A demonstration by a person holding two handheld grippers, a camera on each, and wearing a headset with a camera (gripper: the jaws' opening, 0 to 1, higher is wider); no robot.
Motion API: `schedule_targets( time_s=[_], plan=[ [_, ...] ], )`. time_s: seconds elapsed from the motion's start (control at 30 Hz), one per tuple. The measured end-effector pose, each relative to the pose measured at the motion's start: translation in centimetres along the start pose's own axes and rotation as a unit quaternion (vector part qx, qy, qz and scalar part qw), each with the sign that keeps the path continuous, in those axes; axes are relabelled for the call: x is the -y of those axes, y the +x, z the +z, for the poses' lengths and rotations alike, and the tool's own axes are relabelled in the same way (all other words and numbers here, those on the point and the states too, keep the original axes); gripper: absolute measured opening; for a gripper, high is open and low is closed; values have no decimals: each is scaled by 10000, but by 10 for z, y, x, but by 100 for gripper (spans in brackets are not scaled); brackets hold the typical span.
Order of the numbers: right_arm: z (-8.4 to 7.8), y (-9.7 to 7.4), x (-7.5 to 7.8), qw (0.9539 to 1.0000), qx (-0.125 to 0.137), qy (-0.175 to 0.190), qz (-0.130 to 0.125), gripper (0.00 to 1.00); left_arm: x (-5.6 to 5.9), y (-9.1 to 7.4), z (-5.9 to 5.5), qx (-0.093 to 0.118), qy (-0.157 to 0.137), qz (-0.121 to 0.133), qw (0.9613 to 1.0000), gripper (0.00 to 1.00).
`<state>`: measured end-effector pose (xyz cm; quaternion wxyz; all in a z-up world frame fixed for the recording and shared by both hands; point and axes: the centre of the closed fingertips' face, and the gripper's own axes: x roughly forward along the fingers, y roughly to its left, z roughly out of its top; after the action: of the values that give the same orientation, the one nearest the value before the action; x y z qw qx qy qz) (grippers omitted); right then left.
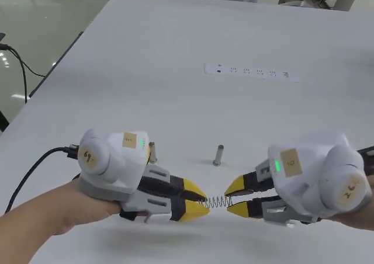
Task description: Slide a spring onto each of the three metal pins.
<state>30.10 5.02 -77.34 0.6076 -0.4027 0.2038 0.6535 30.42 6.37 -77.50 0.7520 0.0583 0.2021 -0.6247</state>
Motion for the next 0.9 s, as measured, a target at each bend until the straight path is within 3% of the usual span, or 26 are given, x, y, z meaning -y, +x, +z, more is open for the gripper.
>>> schedule_targets(
  time_s=[0.33, 0.43, 0.7, 0.77, 0.83, 0.9],
  plan=[
    [12, -8, 3, 9998, 193, 13, 7, 7, 0, 0, 0, -11, 18, 19, 10000, 2],
    [20, -9, 5, 9982, 505, 333, 50, 7, 0, 0, -1, -24, 32, 19, 10000, 2],
    [29, -10, 5, 9938, 871, 682, 87, 7, 2, 2, 0, -23, 50, 5, 10000, 2],
    [35, -11, 7, 9911, 1051, 815, 65, 7, 1, 3, 0, -20, 64, 8, 10000, 2],
    [46, -13, 9, 9850, 1369, 1048, 69, 7, 3, 5, 3, 36, 44, -30, 10000, 2],
    [46, -11, 10, 9866, 1317, 957, 35, 7, 4, 8, 5, 26, 95, -34, 9999, 2]
  ],
)
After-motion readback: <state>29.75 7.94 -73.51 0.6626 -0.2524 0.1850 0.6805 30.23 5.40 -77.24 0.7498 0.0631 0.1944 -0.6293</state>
